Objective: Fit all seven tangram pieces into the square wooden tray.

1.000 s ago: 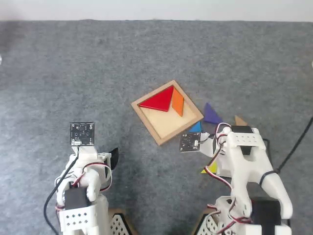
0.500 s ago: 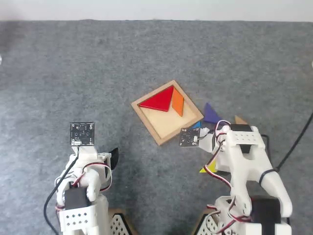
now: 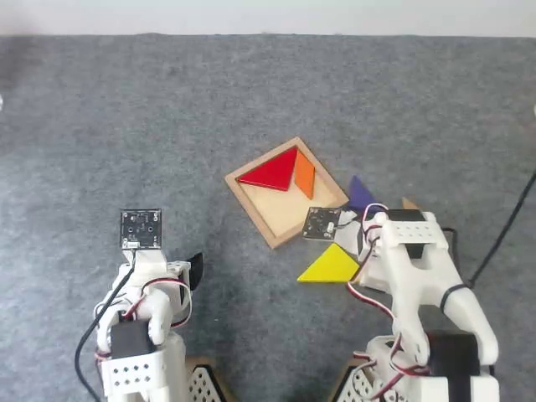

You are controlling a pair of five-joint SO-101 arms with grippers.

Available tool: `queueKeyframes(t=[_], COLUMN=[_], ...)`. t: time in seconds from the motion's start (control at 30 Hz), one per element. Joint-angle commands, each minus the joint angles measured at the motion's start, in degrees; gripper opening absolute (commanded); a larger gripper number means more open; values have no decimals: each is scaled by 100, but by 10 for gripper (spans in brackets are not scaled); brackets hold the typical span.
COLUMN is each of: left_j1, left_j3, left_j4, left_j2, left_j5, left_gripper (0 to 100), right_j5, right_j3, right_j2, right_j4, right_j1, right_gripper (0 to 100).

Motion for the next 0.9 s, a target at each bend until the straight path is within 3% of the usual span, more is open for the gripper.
queueKeyframes(t=[0.0,0.23,0.43,0.87], left_j1=[0,0,0,9], left_j3=[-127,-127,-127,-127], left_j4=[26,26,26,26], left_j2=[-123,-123,-123,-123], left_j5=[44,44,44,44], left_gripper=[271,271,271,271], right_j5=[299,905,844,501], right_j3=[-360,-888,-352,-993], right_j2=[-268,-1631,-1464,-92], right_j4=[198,1270,1007,505], right_j1=[-154,-418,-1622,-1736], right_gripper=[57,275,281,284])
